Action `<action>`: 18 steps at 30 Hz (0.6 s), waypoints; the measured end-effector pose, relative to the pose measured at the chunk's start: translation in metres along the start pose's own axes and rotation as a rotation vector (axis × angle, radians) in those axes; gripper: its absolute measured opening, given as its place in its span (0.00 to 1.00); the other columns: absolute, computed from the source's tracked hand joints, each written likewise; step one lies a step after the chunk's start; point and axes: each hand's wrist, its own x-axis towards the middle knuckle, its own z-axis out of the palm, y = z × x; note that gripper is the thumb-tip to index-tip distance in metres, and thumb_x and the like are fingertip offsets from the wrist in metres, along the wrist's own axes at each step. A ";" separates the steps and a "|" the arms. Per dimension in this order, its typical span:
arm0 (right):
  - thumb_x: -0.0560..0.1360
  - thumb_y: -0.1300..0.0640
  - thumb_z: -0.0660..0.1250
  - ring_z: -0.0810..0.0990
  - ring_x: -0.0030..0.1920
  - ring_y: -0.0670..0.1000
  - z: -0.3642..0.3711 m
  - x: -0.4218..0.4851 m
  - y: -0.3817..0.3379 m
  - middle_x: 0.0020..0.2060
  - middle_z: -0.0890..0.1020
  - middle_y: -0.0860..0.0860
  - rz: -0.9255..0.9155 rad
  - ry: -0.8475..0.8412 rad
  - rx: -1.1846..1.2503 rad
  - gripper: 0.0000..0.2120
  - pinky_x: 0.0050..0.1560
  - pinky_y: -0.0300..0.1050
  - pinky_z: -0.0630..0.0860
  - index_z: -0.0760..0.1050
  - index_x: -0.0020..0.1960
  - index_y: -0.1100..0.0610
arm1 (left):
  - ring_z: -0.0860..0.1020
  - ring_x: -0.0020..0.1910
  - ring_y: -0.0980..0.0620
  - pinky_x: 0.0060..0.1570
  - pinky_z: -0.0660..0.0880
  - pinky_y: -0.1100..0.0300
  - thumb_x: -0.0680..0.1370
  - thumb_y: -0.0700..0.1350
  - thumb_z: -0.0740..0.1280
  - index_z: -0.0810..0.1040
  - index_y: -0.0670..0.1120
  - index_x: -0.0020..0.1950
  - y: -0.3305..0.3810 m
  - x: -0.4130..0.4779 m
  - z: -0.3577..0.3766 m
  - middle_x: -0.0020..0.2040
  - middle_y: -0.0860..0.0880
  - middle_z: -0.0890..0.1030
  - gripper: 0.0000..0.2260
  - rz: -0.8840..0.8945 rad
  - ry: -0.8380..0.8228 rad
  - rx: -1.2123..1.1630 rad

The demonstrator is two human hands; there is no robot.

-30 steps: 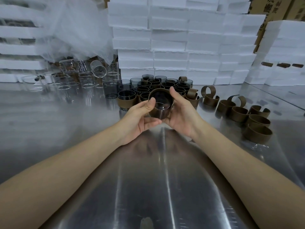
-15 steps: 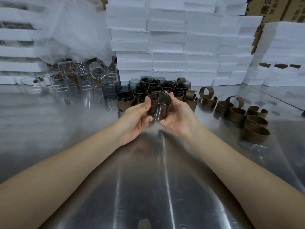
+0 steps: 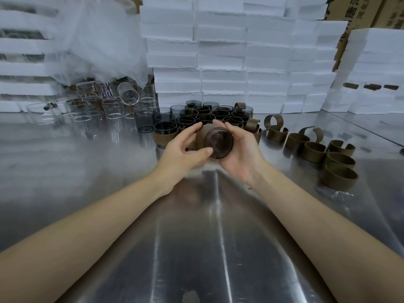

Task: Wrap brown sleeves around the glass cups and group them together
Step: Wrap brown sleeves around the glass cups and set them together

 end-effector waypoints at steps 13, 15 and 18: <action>0.80 0.55 0.61 0.79 0.61 0.60 -0.001 -0.002 0.008 0.59 0.80 0.59 0.014 -0.103 -0.082 0.17 0.56 0.59 0.79 0.72 0.69 0.54 | 0.79 0.60 0.54 0.56 0.76 0.62 0.67 0.18 0.58 0.71 0.51 0.62 -0.008 0.004 -0.006 0.64 0.53 0.75 0.34 0.232 0.042 0.104; 0.81 0.56 0.60 0.79 0.61 0.61 -0.002 -0.002 0.007 0.58 0.80 0.59 0.009 -0.094 -0.125 0.16 0.56 0.58 0.79 0.73 0.68 0.53 | 0.78 0.60 0.54 0.57 0.76 0.62 0.67 0.17 0.56 0.70 0.52 0.61 -0.006 0.003 -0.006 0.67 0.48 0.71 0.34 0.238 0.026 0.114; 0.80 0.57 0.60 0.79 0.61 0.61 -0.003 -0.002 0.006 0.58 0.80 0.60 0.017 -0.073 -0.137 0.15 0.56 0.58 0.80 0.74 0.66 0.54 | 0.78 0.61 0.54 0.55 0.75 0.63 0.68 0.17 0.57 0.68 0.53 0.60 -0.005 0.003 -0.006 0.68 0.48 0.71 0.35 0.229 0.017 0.116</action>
